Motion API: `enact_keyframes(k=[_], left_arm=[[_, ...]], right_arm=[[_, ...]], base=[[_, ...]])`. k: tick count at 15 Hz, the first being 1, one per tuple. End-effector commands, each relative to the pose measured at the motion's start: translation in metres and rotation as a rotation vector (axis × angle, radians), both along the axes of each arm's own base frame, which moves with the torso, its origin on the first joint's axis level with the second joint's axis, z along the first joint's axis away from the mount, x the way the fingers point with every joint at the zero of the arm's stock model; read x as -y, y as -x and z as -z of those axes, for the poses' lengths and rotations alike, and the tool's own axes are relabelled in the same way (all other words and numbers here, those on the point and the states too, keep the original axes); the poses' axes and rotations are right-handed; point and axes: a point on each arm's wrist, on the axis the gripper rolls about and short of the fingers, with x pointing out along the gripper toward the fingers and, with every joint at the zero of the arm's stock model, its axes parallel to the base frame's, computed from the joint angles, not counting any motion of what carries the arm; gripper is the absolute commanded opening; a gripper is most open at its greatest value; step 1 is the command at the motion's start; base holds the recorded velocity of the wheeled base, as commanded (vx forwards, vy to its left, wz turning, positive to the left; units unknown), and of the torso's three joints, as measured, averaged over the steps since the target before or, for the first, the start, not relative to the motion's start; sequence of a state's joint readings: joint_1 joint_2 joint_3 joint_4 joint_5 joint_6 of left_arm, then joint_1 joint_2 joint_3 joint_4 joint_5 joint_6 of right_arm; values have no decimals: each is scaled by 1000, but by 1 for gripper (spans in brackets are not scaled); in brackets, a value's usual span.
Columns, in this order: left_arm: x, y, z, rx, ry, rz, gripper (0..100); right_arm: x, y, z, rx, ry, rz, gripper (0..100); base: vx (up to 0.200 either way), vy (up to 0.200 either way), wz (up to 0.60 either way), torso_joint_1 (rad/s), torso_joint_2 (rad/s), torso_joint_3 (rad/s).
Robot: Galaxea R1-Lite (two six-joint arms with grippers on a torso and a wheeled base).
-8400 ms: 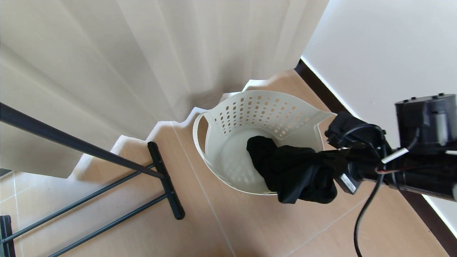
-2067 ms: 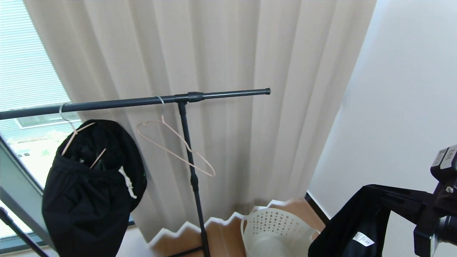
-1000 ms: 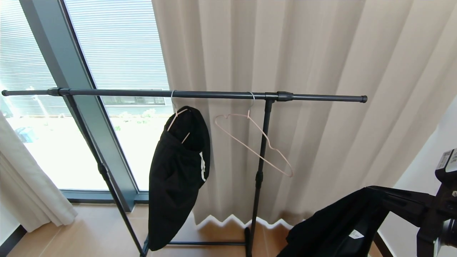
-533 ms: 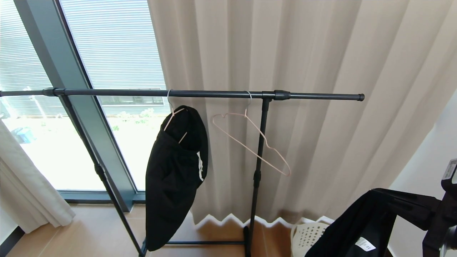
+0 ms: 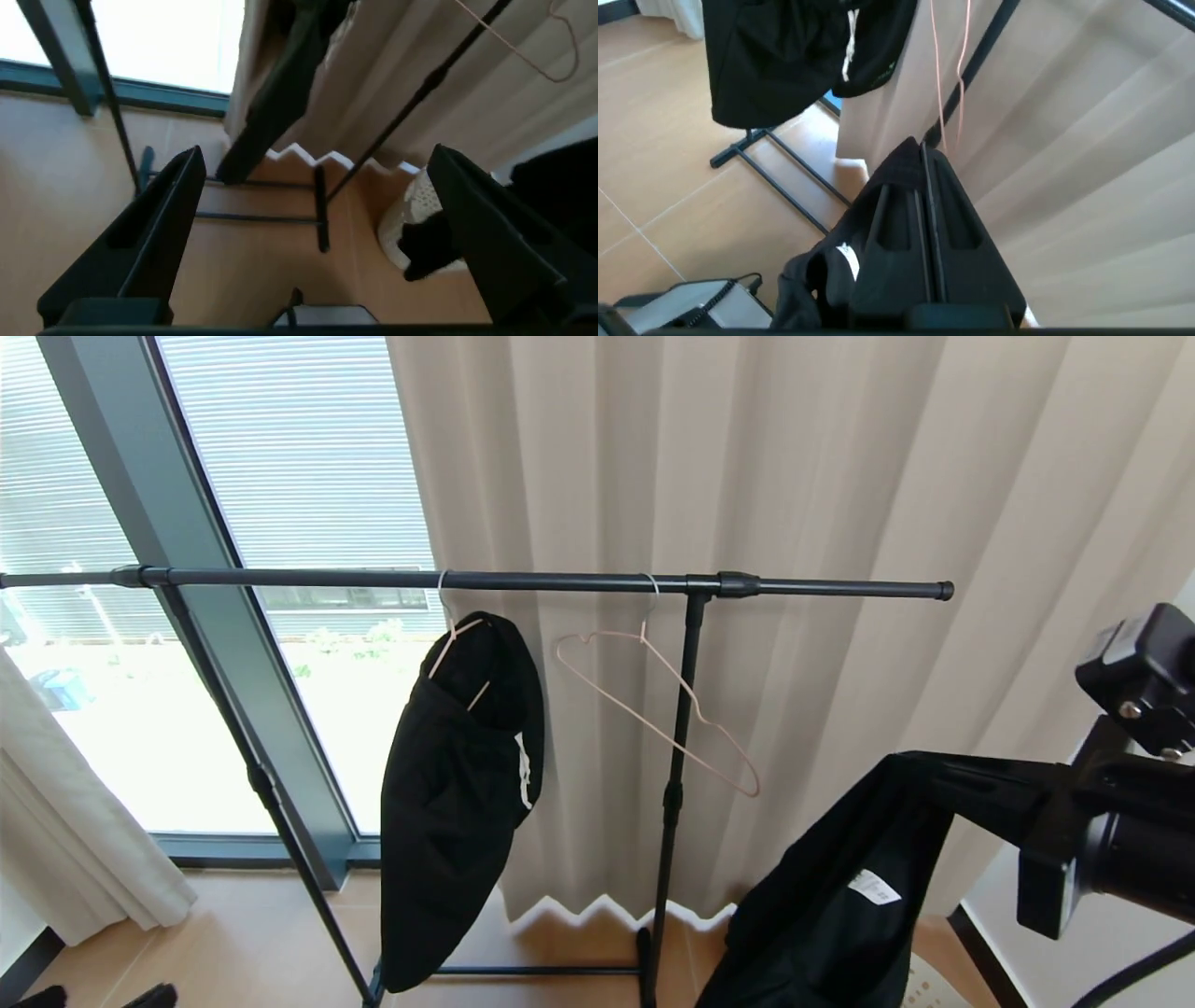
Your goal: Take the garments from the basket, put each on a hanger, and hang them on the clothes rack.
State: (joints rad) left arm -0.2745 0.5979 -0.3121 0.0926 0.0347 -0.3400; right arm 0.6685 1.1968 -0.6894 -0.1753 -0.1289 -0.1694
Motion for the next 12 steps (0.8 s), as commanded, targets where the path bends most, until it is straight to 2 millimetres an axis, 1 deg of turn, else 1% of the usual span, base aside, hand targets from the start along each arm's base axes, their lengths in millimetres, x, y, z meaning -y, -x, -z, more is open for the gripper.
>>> enact_keyframes(k=[1, 2, 4, 5, 6, 8, 9, 10, 11, 12], left_arm=[[51, -39, -31, -159, 129, 333, 100], [70, -51, -33, -166, 125, 398, 100], [97, -79, -32, -197, 102, 397, 100], [97, -79, -32, -197, 102, 397, 100], [113, -95, -31, -233, 80, 393, 100], [138, -116, -15, -309, 24, 400, 100], [151, -129, -5, -330, 5, 388, 100], [159, -139, 2, -334, -7, 372, 100], [174, -154, 17, -337, -28, 348, 100], [184, -165, 27, -337, -45, 332, 100]], right_arm=[[-19, -24, -1, -9, 44, 68, 0], [-32, -34, -6, 5, 54, 93, 0], [-53, -48, -8, 13, 76, 112, 0], [-53, -48, -8, 13, 76, 112, 0], [-65, -59, -8, 20, 94, 145, 0], [-74, -63, -9, 24, 92, 136, 0], [-76, -64, -10, 26, 92, 136, 0], [-78, -66, -9, 22, 95, 136, 0], [-79, -68, -10, 25, 93, 136, 0], [-80, -68, -9, 23, 96, 137, 0]], base=[[0, 0, 0, 0, 0, 0], [0, 0, 0, 0, 0, 0], [0, 0, 0, 0, 0, 0], [0, 0, 0, 0, 0, 0], [0, 0, 0, 0, 0, 0], [0, 0, 0, 0, 0, 0], [0, 0, 0, 0, 0, 0], [0, 0, 0, 0, 0, 0], [0, 0, 0, 0, 0, 0], [0, 0, 0, 0, 0, 0]])
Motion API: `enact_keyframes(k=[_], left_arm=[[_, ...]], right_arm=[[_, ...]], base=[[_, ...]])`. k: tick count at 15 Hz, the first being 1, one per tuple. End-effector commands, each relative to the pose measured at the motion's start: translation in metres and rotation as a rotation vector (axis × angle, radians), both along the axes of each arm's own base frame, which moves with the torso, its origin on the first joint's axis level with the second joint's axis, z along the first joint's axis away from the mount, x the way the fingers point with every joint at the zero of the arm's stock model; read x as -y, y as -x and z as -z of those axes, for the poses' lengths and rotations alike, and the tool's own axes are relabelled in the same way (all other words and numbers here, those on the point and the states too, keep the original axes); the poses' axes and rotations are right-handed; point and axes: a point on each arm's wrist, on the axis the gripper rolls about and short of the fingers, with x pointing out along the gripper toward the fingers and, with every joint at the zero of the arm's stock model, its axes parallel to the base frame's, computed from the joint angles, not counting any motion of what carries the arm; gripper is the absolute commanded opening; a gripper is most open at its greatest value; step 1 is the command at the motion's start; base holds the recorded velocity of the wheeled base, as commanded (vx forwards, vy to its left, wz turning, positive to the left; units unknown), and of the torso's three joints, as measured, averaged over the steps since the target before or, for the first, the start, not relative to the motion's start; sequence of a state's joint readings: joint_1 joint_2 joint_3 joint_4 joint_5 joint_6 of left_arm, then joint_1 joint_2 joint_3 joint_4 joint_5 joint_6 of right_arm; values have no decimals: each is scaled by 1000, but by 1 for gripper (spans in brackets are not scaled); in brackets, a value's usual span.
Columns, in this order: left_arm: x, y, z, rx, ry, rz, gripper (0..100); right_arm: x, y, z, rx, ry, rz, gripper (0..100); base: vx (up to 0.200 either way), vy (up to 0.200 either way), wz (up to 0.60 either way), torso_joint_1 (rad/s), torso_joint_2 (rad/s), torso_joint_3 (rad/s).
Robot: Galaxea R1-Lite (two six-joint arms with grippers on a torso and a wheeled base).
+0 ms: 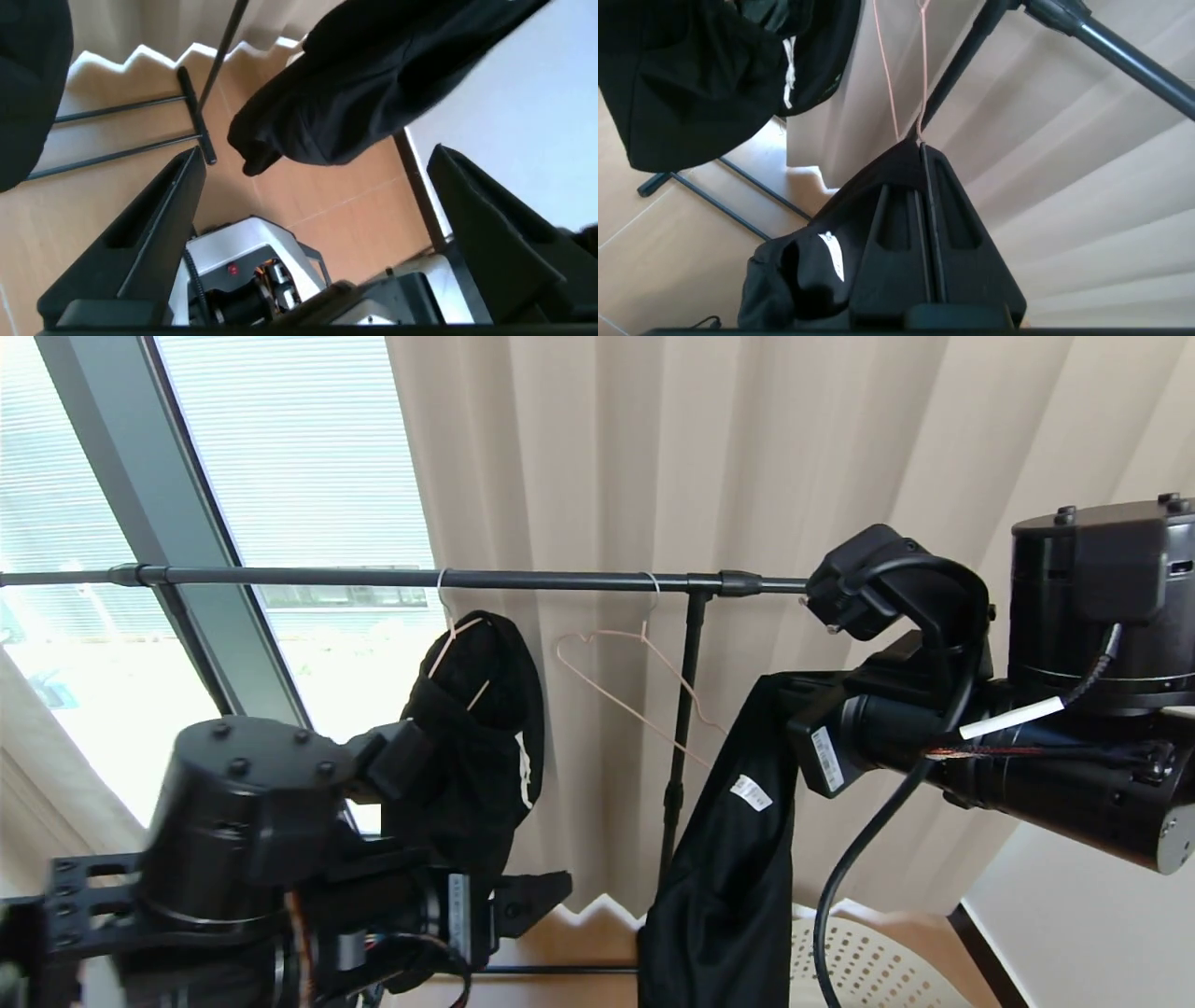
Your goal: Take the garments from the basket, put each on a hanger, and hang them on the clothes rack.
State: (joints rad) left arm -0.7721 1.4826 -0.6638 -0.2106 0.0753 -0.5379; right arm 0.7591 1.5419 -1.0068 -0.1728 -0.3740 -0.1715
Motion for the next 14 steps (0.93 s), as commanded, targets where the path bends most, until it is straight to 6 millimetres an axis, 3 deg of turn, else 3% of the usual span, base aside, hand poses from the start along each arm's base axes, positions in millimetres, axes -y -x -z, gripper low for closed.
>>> enact_keyframes(k=[1, 6, 11, 14], left_arm=[[39, -38, 41, -52, -99, -21, 100], [67, -51, 24, 34, -71, 43, 100], [84, -50, 31, 40, -95, 100, 100], [102, -67, 42, 43, -97, 91, 100]], right_arm=[[-4, -4, 6, -13, 15, 3, 0], [-7, -8, 8, -4, 15, 18, 0], [-18, -19, 19, -1, 23, 40, 0], [-20, -15, 18, 5, 14, 26, 0]], base=[[0, 0, 0, 0, 0, 0], [0, 0, 0, 0, 0, 0], [0, 0, 0, 0, 0, 0], [0, 0, 0, 0, 0, 0]])
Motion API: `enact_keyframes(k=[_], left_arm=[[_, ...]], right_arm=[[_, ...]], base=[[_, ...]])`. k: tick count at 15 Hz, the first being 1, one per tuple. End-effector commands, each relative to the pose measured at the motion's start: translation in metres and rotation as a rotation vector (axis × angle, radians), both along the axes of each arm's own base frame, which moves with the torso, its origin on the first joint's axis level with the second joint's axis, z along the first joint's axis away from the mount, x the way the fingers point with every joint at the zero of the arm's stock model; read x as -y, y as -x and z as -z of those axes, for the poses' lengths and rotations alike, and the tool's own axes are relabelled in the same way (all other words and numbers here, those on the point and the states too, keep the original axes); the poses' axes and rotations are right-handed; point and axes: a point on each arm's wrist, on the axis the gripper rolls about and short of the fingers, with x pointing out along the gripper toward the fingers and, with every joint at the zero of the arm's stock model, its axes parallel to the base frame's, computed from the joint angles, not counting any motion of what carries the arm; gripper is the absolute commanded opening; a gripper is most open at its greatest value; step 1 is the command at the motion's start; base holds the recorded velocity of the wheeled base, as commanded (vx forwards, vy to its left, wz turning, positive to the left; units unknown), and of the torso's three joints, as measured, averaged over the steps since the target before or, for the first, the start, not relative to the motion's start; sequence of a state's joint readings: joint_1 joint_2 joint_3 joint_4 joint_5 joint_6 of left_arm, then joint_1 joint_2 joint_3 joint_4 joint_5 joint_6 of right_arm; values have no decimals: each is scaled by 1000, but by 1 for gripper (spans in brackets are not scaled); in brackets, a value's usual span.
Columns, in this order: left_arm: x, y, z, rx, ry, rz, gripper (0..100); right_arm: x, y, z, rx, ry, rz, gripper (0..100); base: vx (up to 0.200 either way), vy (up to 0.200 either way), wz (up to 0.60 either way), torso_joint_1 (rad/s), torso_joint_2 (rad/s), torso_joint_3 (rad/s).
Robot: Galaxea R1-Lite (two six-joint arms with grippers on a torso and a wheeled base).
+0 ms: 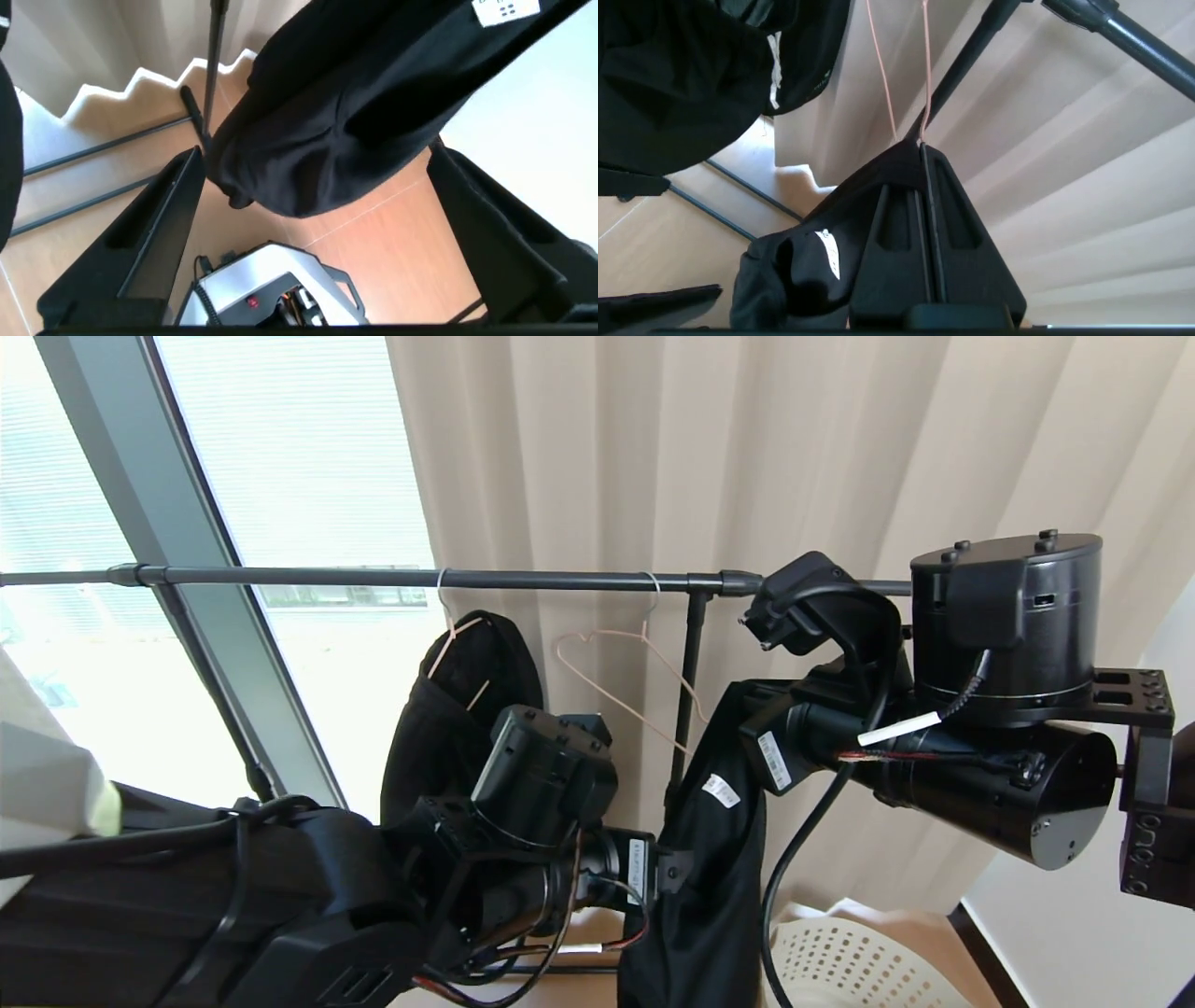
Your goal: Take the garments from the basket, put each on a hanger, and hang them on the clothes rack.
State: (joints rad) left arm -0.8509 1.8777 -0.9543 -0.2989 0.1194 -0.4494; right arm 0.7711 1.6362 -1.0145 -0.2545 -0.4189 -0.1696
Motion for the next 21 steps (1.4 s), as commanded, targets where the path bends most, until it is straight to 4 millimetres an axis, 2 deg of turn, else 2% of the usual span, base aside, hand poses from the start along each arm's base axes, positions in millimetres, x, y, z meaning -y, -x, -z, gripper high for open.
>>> enact_keyframes(k=[1, 2, 3, 4, 6, 10, 15, 16, 18, 21], left_arm=[[14, -12, 12, -5, -11, -7, 100], [20, -22, 16, 13, -25, -44, 100], [21, -22, 16, 14, -26, -46, 100], [27, -37, 22, 38, -41, -100, 100], [27, -43, 21, 46, -37, -114, 100], [19, -48, 23, 110, -131, -174, 100], [11, -49, 29, 93, -154, -187, 100], [11, -49, 29, 94, -153, -187, 0], [10, -46, 23, 110, -139, -183, 0], [-1, -32, -8, 177, -110, -166, 0]], right_arm=[[-1, 2, 2, -5, 4, -8, 0], [-2, 5, 2, -6, 6, -17, 0], [-2, 6, 2, -6, 6, -17, 0], [1, 10, -3, 7, -7, -20, 0], [4, 14, -5, 10, -11, -24, 0], [12, 22, -9, 21, -21, -24, 0], [20, 30, -12, 31, -25, -15, 0], [21, 30, -12, 31, -27, -13, 0], [24, 29, -9, 26, -21, -4, 0], [30, 22, -9, 23, -8, 32, 0]], base=[[0, 0, 0, 0, 0, 0], [0, 0, 0, 0, 0, 0], [0, 0, 0, 0, 0, 0], [0, 0, 0, 0, 0, 0], [0, 0, 0, 0, 0, 0], [0, 0, 0, 0, 0, 0], [0, 0, 0, 0, 0, 0], [0, 0, 0, 0, 0, 0], [0, 0, 0, 0, 0, 0], [0, 0, 0, 0, 0, 0]])
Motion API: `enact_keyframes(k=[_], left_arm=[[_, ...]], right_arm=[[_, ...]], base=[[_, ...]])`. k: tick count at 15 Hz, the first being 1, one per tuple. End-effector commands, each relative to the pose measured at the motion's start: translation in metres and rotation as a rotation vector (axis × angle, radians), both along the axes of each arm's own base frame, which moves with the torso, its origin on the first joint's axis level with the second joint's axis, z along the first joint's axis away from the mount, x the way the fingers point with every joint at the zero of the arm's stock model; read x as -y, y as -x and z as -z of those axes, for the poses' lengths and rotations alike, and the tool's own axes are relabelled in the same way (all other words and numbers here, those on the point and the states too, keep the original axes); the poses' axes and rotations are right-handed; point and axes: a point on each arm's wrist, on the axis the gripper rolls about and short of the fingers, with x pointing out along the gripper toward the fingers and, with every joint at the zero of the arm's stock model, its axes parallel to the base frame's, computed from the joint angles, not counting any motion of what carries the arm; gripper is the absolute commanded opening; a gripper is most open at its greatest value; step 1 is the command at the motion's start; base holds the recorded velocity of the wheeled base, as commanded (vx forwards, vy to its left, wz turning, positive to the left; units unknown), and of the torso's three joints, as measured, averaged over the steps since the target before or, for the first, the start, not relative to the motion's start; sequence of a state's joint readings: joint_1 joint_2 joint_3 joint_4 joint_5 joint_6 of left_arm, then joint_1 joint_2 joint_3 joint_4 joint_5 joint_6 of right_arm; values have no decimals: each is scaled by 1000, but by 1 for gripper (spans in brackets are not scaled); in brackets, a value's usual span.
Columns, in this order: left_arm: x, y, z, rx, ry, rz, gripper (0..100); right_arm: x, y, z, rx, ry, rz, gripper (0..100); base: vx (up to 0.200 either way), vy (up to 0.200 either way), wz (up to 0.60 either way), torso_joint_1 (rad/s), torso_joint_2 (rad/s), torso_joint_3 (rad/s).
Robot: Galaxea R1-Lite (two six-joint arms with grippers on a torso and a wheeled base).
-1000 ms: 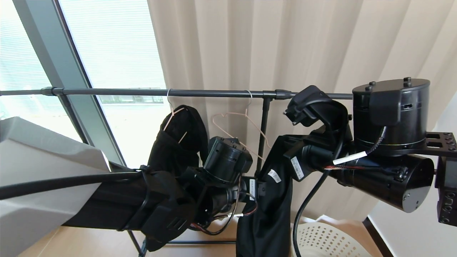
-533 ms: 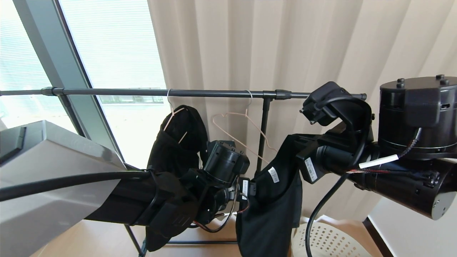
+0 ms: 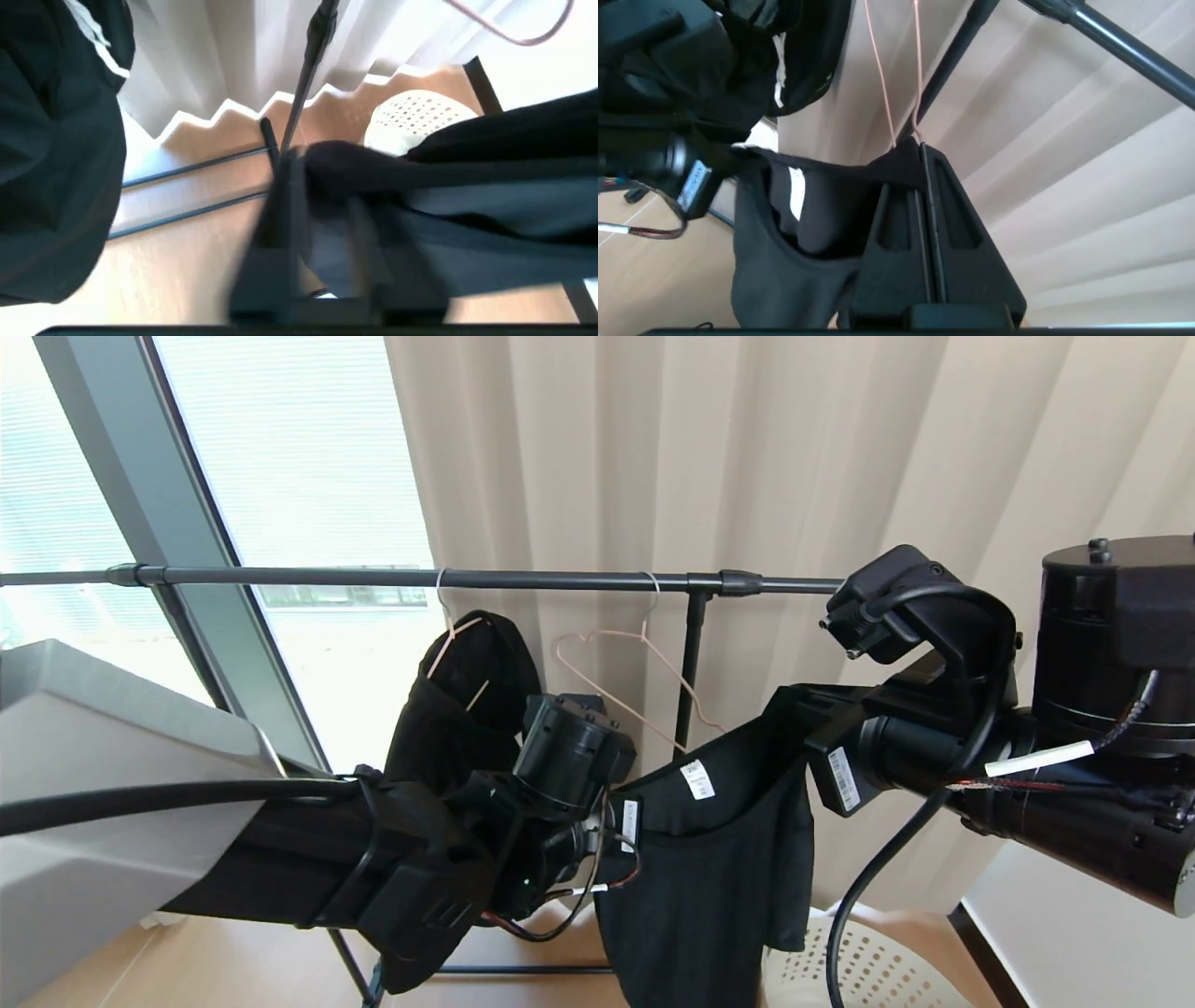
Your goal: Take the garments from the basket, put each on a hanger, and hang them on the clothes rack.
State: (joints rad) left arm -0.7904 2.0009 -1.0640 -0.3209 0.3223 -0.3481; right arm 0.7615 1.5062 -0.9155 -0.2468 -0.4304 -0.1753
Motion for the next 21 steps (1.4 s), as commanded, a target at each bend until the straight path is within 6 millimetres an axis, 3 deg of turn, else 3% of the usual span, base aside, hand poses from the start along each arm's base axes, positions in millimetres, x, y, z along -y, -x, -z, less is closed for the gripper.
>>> enact_keyframes(k=[1, 4, 10, 14, 18, 21], left_arm=[[-11, 12, -30, 63, 37, 2, 0], [-25, 23, -59, 153, 16, -9, 0], [-32, 22, -74, 227, -32, -61, 0], [-44, 22, -88, 264, -139, -17, 0], [-46, 18, -94, 301, -199, 3, 0], [-51, 15, -93, 296, -200, -13, 0]], right_arm=[[6, -7, 0, 2, 7, 33, 0], [19, -23, 7, 10, 117, 102, 0], [16, -42, 20, 12, 315, 98, 0], [10, -52, 11, 37, 301, 102, 0], [12, -47, -2, 65, 271, 92, 0], [19, -38, -1, 43, 285, 86, 0]], base=[[0, 0, 0, 0, 0, 0], [0, 0, 0, 0, 0, 0], [0, 0, 0, 0, 0, 0], [0, 0, 0, 0, 0, 0], [0, 0, 0, 0, 0, 0], [0, 0, 0, 0, 0, 0]])
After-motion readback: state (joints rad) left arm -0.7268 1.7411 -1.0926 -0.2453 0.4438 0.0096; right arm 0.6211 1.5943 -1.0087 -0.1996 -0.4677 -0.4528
